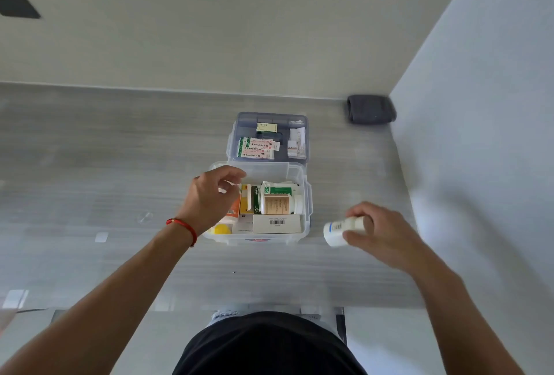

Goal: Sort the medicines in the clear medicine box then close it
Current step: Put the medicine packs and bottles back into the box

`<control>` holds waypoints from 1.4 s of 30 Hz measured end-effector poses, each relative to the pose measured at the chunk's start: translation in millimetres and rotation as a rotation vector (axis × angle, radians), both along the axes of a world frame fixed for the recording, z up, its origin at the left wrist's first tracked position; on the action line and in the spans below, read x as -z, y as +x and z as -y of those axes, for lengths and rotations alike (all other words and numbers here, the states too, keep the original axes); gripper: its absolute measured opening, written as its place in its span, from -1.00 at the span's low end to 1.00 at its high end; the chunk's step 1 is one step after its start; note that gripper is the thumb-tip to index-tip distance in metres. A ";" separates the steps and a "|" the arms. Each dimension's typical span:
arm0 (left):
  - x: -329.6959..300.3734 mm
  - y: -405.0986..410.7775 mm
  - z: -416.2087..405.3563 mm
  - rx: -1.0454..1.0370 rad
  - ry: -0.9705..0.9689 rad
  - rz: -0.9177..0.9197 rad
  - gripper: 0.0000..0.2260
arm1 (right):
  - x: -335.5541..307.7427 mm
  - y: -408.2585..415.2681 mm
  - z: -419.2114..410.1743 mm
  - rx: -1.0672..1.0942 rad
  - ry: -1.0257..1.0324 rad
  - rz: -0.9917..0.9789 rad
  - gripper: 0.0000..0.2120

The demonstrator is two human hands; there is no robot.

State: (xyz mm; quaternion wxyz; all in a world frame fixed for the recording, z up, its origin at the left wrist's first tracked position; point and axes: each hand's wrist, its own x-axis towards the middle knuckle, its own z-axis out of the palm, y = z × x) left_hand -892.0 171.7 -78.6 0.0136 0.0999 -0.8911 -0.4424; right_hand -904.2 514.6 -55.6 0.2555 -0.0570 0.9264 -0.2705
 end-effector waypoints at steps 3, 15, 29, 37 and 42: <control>-8.1 1.8 -5.9 0.127 0.098 0.039 -0.79 | -34.6 -18.4 25.0 -0.069 -0.150 -0.031 -0.64; 13.2 9.6 -7.2 -0.041 -0.087 0.273 -0.73 | -4.3 -64.2 151.0 -0.094 -0.392 0.011 -0.53; 45.4 -13.6 -32.9 -0.096 -0.368 0.367 -0.63 | 25.2 -51.0 91.8 0.147 -0.362 -0.138 -0.86; 29.1 -12.6 -20.1 -0.149 -0.312 0.184 -0.65 | 35.7 -52.3 82.7 0.240 -0.380 -0.123 -0.82; 1.7 -27.7 18.2 -0.221 -0.264 -0.003 -0.77 | 39.7 -67.0 81.5 0.265 -0.380 -0.143 -0.90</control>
